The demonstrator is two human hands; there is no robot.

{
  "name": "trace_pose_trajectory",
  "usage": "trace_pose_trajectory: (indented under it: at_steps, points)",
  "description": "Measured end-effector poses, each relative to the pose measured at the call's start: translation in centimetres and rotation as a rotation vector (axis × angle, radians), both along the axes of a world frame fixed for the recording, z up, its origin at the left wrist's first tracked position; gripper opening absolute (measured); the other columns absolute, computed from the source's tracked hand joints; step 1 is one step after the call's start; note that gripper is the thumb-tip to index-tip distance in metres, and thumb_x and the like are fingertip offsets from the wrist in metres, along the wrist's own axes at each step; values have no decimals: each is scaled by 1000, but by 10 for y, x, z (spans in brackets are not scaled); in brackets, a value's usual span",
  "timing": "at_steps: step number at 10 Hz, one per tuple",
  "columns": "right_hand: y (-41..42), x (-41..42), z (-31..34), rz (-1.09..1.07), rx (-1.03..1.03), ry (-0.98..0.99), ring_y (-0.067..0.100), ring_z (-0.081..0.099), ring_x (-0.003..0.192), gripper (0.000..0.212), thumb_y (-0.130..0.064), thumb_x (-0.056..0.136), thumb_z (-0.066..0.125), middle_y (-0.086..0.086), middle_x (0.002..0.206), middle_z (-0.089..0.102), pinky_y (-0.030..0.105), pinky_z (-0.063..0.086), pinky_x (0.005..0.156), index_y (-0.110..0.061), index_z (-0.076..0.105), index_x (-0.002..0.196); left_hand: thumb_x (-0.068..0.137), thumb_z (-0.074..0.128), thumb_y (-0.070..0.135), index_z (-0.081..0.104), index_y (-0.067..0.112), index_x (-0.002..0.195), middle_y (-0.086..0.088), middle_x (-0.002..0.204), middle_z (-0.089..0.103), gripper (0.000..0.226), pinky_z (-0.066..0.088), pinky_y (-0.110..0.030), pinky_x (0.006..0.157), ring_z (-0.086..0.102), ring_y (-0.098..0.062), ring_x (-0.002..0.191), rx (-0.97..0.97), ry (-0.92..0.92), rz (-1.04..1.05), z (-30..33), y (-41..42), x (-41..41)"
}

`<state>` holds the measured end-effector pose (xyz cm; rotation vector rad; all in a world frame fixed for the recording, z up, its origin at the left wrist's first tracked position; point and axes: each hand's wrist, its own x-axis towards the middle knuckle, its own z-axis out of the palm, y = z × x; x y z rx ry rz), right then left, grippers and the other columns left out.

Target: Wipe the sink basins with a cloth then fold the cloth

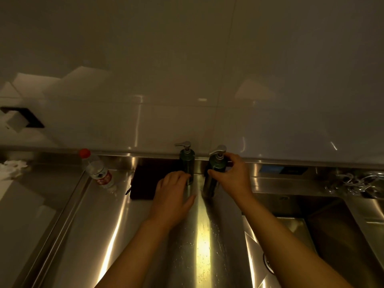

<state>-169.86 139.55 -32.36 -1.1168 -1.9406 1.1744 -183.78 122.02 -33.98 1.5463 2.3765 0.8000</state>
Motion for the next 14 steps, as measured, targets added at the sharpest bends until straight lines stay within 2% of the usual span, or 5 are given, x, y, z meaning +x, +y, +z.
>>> trace_pose_trajectory:
  at_steps: [3,5,10,12,14]
  points:
    - [22,-30,-37,-64,-13,-38,-17,53,95,68,-28,66,94,-23,111,56,5,41,75,-31,59,124,94,63,44,51,24,148,-1,151,49,58,35,-51,119,40,-23,144,-56,0,22,-20,5,-28]
    - [34,-49,-48,-115,21,-54,0,58,94,63,-25,64,95,-9,112,58,0,41,72,-24,62,118,93,62,46,50,26,148,1,151,48,60,37,-50,118,40,-21,144,-82,-48,34,-33,10,-42]
    - [29,-69,-57,-187,25,-104,3,59,84,56,-46,58,88,-11,100,56,28,49,66,-34,47,96,94,66,45,50,29,146,7,148,49,56,39,-46,117,40,-15,142,-83,-93,37,-45,6,-63]
    - [27,-70,-53,-183,3,-113,12,62,89,62,-43,59,92,-4,105,59,38,55,76,-29,49,101,95,66,45,51,28,146,6,148,49,56,39,-46,117,40,-16,142,-65,-102,30,-39,0,-65]
    - [18,-60,-43,-134,-9,-105,11,57,106,79,-36,60,95,-4,125,51,23,46,81,-30,49,124,93,68,41,53,26,144,4,146,51,55,42,-47,114,42,-18,140,-18,-86,43,-30,-4,-68]
